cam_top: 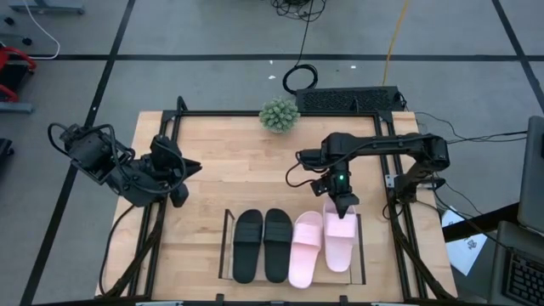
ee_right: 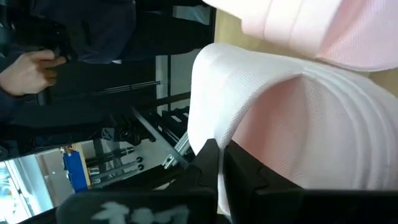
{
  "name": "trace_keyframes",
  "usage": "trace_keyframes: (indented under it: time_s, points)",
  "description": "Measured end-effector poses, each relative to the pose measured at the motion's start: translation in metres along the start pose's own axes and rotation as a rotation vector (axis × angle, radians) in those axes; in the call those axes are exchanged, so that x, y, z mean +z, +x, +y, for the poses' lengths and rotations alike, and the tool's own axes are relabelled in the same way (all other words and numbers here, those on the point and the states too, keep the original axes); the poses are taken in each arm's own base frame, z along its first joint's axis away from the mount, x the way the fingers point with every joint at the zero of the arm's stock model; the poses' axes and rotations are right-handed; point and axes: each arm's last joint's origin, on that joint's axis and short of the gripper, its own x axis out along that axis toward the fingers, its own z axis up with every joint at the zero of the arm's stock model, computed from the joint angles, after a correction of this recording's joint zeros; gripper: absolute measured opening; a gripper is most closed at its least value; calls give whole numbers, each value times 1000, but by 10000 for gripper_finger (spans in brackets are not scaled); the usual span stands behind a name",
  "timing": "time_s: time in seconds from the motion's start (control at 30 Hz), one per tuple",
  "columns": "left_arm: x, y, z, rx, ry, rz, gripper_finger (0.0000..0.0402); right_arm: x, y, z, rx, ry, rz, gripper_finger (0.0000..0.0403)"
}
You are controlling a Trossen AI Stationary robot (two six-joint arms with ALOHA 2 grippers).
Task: Pick and place slides into the shelf
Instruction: Put the pink slide on the shelf
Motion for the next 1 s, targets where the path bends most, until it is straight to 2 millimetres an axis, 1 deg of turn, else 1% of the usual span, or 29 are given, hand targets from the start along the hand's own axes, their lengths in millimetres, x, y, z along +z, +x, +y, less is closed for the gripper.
trace_keyframes:
  time_s: [0.3,0.37,0.5,1.0]
  points:
    - [0,0,0,0,20,0,47,6,4,-8,11,55,24,0]
    - [0,0,0,0,34,0,47,7,5,-9,41,64,18,0]
    - [0,0,0,0,49,0,47,9,6,-9,106,74,0,0]
    - [0,0,0,0,63,0,47,9,9,-6,132,112,11,0]
